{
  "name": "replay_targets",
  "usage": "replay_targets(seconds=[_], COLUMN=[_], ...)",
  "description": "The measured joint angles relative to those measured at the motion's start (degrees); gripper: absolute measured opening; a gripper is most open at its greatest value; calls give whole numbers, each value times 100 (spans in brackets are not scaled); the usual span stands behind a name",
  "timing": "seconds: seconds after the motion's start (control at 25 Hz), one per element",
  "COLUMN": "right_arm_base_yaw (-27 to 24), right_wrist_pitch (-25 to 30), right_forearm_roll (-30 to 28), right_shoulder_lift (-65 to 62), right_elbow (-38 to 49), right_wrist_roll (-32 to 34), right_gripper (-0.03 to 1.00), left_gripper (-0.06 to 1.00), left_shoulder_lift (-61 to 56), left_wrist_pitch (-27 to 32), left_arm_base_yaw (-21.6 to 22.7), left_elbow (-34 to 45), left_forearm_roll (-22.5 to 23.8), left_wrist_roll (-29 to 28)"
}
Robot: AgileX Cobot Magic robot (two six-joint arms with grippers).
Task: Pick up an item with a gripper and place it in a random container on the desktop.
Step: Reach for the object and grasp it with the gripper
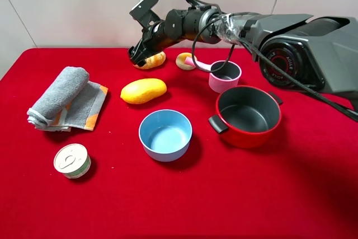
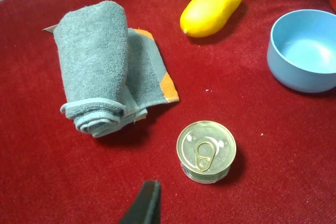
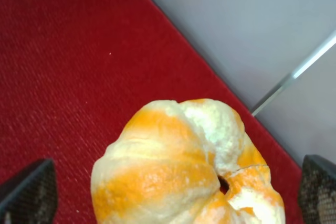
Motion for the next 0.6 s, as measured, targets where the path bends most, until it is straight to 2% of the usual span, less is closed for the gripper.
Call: replay_targets(seconds=[0.6], right_arm_base_yaw=[0], right_wrist_pitch=[-293], right_forearm_roll=[214], right_shoulder_lift=[409], right_elbow=[-49], right_wrist_roll=[-110], right_gripper=[69], left_gripper=[95], left_shoulder_lift=[0], left_wrist_pitch=[0], left_arm_base_yaw=[0], left_elbow=[0], left_forearm_roll=[0], left_wrist_roll=[0])
